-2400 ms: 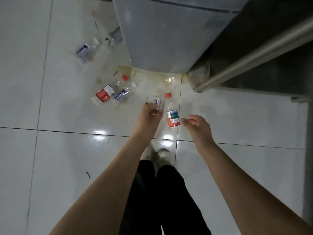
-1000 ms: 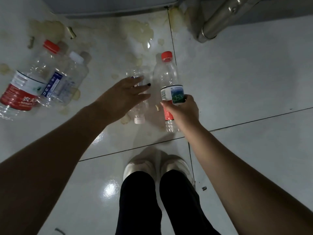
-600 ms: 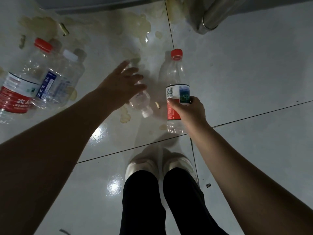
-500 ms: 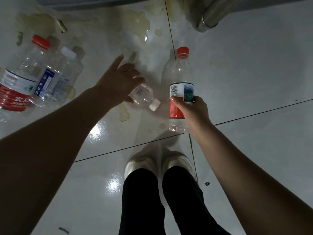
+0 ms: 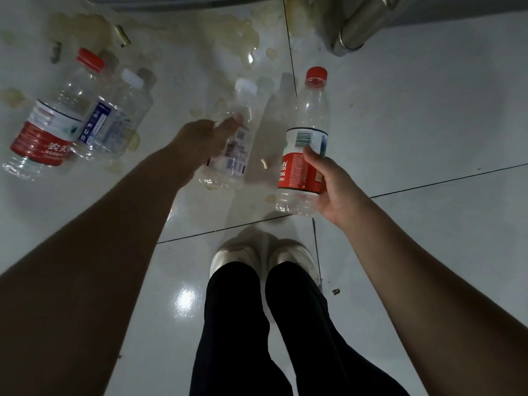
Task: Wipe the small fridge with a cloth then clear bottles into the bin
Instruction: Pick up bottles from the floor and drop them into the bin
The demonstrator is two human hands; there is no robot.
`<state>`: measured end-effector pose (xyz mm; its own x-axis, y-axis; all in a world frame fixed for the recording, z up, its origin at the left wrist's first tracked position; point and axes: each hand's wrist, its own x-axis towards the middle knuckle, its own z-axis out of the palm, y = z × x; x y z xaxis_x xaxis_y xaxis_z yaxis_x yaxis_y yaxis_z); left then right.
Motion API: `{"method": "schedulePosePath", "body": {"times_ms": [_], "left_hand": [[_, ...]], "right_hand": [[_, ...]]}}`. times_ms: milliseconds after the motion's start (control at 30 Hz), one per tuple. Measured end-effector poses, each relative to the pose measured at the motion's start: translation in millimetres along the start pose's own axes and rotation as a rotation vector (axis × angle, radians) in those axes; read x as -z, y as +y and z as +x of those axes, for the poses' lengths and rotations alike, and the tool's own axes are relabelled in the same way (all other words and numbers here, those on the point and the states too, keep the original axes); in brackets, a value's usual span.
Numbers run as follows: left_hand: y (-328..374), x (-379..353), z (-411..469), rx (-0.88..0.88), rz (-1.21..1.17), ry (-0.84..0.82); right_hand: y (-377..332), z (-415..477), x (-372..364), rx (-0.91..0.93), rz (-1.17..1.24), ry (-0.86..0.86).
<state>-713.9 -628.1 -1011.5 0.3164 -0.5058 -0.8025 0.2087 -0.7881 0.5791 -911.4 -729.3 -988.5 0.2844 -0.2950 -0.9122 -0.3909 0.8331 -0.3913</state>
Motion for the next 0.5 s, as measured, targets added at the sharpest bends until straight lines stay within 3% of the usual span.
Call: {"method": "schedulePosePath", "body": {"times_ms": [133,300,500], "left_hand": [[-1.6,-5.2,-37.9,-0.034,-0.246,-0.103],[14.5,-6.2,-92.8,-0.046,-0.371,-0.161],[43.3,7.3,-167.3,0.035,-0.484,-0.060]], "right_hand": [[-7.6,-19.2,-4.5,-0.033,-0.001,-0.105],[-23.8,-59.7,-11.4,-0.002,-0.048,-0.191],[-49.6,-126.9,-21.9,0.102,-0.064,-0.241]]}}
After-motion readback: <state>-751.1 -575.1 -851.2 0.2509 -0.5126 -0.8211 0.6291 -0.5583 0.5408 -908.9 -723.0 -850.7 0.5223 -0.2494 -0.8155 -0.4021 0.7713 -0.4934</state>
